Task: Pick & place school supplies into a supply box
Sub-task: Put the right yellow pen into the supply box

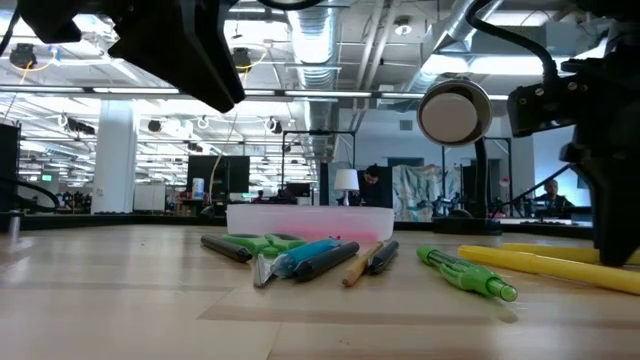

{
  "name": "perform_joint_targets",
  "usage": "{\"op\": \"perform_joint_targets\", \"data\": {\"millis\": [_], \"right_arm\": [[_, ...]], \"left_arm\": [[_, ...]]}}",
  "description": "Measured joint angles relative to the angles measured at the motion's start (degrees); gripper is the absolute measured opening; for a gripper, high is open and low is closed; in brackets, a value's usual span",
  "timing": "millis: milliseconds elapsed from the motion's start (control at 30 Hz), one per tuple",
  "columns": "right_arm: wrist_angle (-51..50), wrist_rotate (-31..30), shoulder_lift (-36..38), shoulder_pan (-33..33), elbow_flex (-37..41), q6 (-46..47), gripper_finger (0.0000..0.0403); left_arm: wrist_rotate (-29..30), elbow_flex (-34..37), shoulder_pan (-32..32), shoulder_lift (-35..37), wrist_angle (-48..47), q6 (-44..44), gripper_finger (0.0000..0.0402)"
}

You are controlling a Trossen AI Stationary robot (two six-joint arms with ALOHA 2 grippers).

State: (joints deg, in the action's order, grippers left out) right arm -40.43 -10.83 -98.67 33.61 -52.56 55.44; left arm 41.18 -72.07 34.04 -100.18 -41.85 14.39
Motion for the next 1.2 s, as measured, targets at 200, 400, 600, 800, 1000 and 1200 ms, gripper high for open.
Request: {"op": "perform_joint_targets", "data": {"millis": [200, 400, 600, 800, 1000, 1200], "right_arm": [[-0.02, -0.02, -0.02, -0.04, 0.0, -2.31, 0.0021], [0.16, -0.86, -0.04, -0.59, 0.02, -7.22, 0.0014], [0.69, -1.39, -0.05, -2.13, 0.04, -12.63, 0.0007], [1.06, -1.23, -0.07, -4.11, 0.04, -15.48, 0.0018], [1.78, -1.11, -0.09, -5.83, -0.85, -20.05, 0.001], [0.32, -1.31, -0.06, -7.42, -5.97, -27.36, 0.0014]], "left_arm": [[-0.49, 0.0, 0.48, 0.0, -3.62, 3.65, 0.0139], [-1.02, 0.0, 1.74, 0.0, -7.27, 7.68, 0.0139], [-1.15, 0.0, 3.25, 0.0, -11.7, 12.07, 0.0139], [0.2, 0.0, 5.4, 0.0, -16.5, 17.92, 0.0139], [2.27, 0.0, 7.45, 0.0, -18.17, 20.17, 0.0139], [3.07, 0.0, 8.54, 0.0, -20.29, 22.95, 0.0139]]}}
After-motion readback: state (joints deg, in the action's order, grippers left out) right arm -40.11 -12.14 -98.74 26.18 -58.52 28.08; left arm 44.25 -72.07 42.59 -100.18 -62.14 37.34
